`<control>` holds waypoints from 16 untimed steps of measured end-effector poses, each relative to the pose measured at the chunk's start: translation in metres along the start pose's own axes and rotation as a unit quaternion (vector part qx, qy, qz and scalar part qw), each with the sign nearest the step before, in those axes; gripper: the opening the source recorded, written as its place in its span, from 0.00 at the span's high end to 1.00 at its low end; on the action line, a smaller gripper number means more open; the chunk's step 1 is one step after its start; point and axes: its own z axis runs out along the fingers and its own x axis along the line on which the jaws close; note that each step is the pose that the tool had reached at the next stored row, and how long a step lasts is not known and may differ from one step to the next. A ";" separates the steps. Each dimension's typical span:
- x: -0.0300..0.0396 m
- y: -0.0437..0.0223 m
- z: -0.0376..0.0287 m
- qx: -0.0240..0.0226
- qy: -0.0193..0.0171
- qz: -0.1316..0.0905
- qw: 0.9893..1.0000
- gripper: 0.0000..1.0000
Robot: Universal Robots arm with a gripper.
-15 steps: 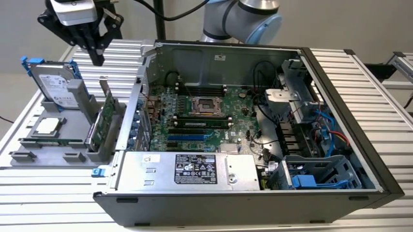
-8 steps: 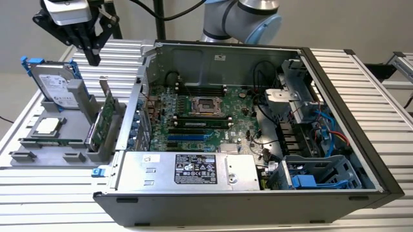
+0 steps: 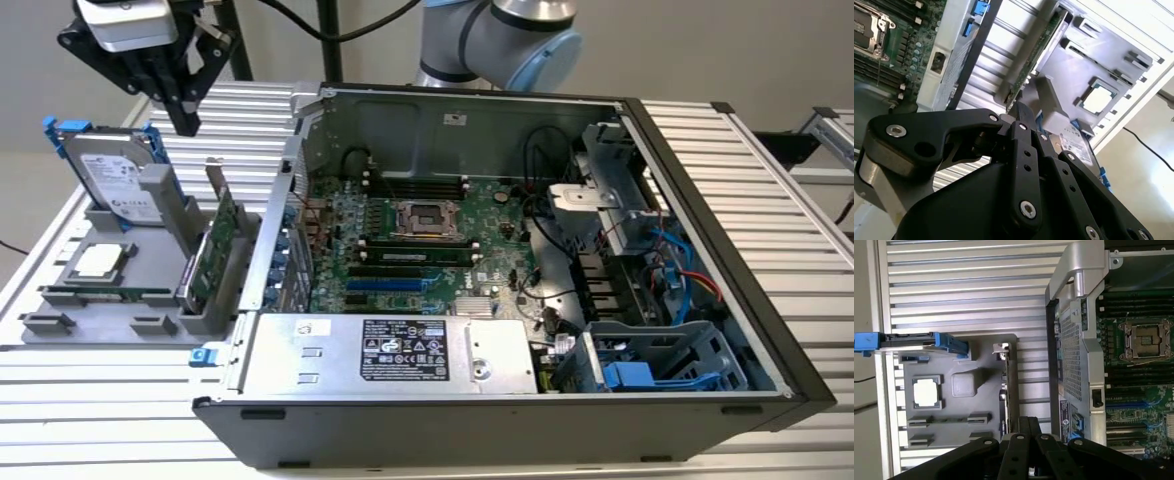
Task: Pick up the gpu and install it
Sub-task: 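Reach for the gpu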
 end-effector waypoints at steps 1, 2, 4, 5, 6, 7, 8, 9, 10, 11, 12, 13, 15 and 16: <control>0.0009 -0.0001 0.0000 0.000 0.000 0.000 1.000 1.00; 0.0019 -0.0001 0.0000 0.000 0.000 0.000 1.000 1.00; 0.0040 -0.0003 -0.0001 0.000 0.000 0.000 1.000 1.00; 0.0049 -0.0003 -0.0001 0.000 0.000 0.000 1.000 1.00; 0.0057 -0.0004 -0.0001 0.000 0.000 0.000 1.000 1.00; 0.0065 -0.0005 -0.0001 0.000 0.000 0.000 1.000 1.00; 0.0072 -0.0005 -0.0001 0.000 0.000 0.000 1.000 1.00; 0.0079 -0.0005 -0.0001 0.000 0.000 0.000 1.000 1.00; 0.0086 -0.0006 -0.0001 0.000 0.000 0.000 1.000 1.00; 0.0093 -0.0006 -0.0001 0.000 0.000 0.000 1.000 1.00; 0.0099 -0.0007 -0.0001 0.000 0.000 0.000 1.000 1.00; 0.0106 -0.0007 -0.0002 0.000 0.000 0.000 1.000 1.00; 0.0119 -0.0008 -0.0002 0.000 0.000 0.000 1.000 1.00; 0.0125 -0.0009 -0.0002 0.000 0.000 0.000 1.000 1.00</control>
